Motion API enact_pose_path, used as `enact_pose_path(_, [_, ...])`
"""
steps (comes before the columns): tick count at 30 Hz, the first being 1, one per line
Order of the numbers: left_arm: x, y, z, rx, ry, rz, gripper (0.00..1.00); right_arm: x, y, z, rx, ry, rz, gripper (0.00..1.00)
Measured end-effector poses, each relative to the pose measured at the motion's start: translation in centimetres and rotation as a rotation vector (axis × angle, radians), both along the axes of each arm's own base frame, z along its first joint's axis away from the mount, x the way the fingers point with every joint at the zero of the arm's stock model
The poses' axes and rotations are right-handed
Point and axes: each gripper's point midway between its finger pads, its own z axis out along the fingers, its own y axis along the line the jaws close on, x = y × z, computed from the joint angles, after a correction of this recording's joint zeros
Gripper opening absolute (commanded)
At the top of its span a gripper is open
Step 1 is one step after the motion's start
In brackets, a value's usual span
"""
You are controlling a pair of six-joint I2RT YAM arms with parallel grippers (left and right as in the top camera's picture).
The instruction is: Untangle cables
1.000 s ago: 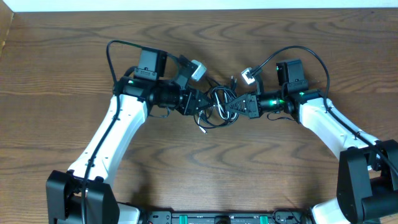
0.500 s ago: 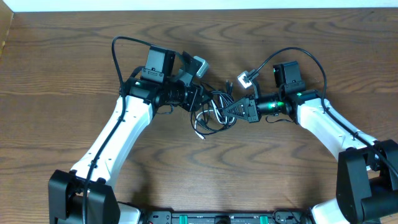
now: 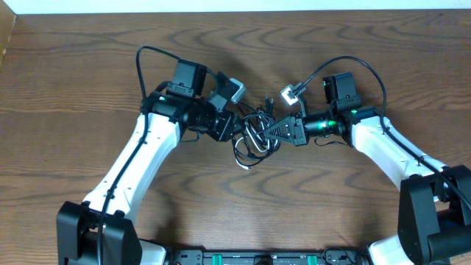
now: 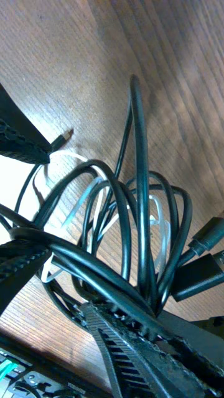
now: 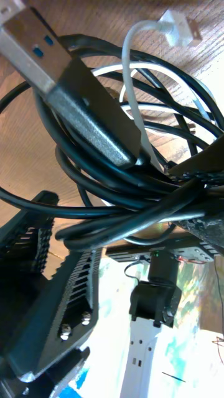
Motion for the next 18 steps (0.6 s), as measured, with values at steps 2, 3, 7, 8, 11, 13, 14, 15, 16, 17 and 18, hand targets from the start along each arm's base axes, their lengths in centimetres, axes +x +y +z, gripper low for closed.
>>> enact_pose_path(2, [0.1,0.6,0.3,-0.028,0.005,0.000,0.39,0.0,0.0,0.0,0.000,-0.001,-0.002,0.04])
enact_pose_path(3, [0.2,0.9,0.4,-0.046,0.010,0.006,0.37,0.1,-0.1,0.0,0.000,-0.002,-0.004,0.03])
enact_pose_path(7, [0.7,3.0,0.5,-0.063,0.028,0.050,0.34,0.4,-0.4,0.0,0.001,-0.001,-0.014,0.03])
enact_pose_path(8, [0.8,3.3,0.5,-0.067,0.032,0.056,0.36,0.4,-0.5,0.0,0.001,-0.001,-0.015,0.03])
enact_pose_path(11, [0.8,3.3,0.7,-0.090,0.031,0.054,0.43,0.5,-0.6,0.0,0.001,-0.002,-0.019,0.04])
enact_pose_path(13, [0.7,2.7,1.2,-0.126,0.029,0.037,0.45,0.5,-0.6,0.0,0.001,-0.002,-0.018,0.04])
enact_pose_path(14, [0.8,2.4,1.4,-0.138,0.023,0.030,0.46,0.5,-0.6,0.0,0.001,-0.002,-0.018,0.04])
enact_pose_path(15, [0.9,2.1,1.6,-0.152,0.017,0.025,0.49,0.5,-0.6,0.0,0.002,-0.002,-0.018,0.04])
enact_pose_path(16, [0.9,1.9,1.8,-0.160,0.011,0.021,0.50,0.4,-0.5,0.1,0.002,-0.002,-0.018,0.04])
enact_pose_path(17, [1.0,1.7,1.9,-0.167,0.007,0.018,0.52,0.4,-0.5,0.1,0.003,-0.001,-0.017,0.04])
enact_pose_path(18, [1.0,1.4,2.0,-0.174,0.007,0.018,0.54,0.4,-0.5,0.1,0.004,-0.001,-0.017,0.04])
